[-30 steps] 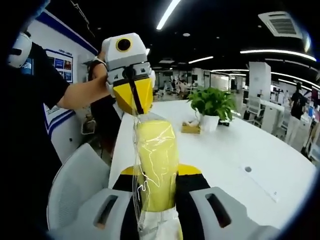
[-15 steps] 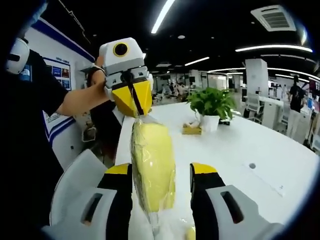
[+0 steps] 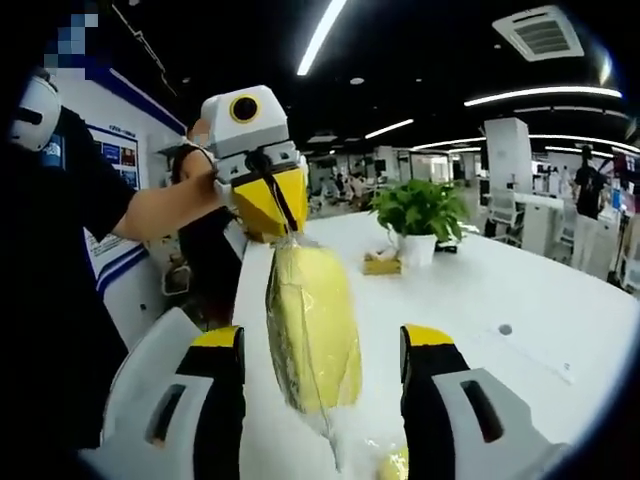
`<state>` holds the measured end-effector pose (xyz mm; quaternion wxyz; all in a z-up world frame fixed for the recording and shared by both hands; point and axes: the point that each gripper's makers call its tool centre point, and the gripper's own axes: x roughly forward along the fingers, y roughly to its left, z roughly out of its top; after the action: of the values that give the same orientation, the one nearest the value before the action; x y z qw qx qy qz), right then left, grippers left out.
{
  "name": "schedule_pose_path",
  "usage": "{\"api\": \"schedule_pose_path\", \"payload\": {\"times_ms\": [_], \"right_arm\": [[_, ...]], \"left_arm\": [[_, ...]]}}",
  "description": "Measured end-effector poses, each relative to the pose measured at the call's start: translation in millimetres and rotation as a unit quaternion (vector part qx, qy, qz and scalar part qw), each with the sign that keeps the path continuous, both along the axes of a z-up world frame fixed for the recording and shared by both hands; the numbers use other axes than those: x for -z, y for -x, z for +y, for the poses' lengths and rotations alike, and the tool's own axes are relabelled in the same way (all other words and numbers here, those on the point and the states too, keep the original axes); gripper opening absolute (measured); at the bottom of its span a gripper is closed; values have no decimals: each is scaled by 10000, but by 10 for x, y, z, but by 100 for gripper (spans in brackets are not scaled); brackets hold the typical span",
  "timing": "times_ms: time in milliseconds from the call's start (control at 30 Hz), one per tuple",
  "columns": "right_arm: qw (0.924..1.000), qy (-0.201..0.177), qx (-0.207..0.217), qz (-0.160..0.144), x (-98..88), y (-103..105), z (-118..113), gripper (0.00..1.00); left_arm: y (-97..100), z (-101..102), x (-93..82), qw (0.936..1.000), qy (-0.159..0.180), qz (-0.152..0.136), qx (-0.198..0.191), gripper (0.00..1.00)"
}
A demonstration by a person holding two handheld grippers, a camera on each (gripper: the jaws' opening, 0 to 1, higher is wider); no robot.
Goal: Compare the silicone blocks by pressing each to a similar depth, holding the contact briefly, and releasing to observe deformation and rebound differences across the visible hardness samples.
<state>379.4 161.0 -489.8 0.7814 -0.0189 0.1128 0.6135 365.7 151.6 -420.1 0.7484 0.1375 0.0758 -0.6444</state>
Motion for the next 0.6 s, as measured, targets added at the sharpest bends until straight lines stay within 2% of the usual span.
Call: {"api": "schedule_pose_path", "payload": {"times_ms": [100,167,300,367,433,600], "right_arm": [[9988,-437,193,-76,-111,-33,-19,78],[9980,-553,290,5,-141,-45,-51,82],[9979,-536,372,4,-131,-30,-108,85],[9970,-612,467,-14,-146,-32,-137,89],[9972,-500,561,-59,-118,-27,-190,90],[9939,-722,809,-217,-180,-41,-313,96]], "left_arm": [[-3,7,17,10000,-16,9,-14,0],[0,4,22,10000,-22,15,-8,0],[6,-3,25,10000,-37,15,6,0],[9,-2,25,10000,-33,26,8,0],[4,8,22,10000,-23,22,-11,0],[-4,28,19,10000,4,23,-55,0]]}}
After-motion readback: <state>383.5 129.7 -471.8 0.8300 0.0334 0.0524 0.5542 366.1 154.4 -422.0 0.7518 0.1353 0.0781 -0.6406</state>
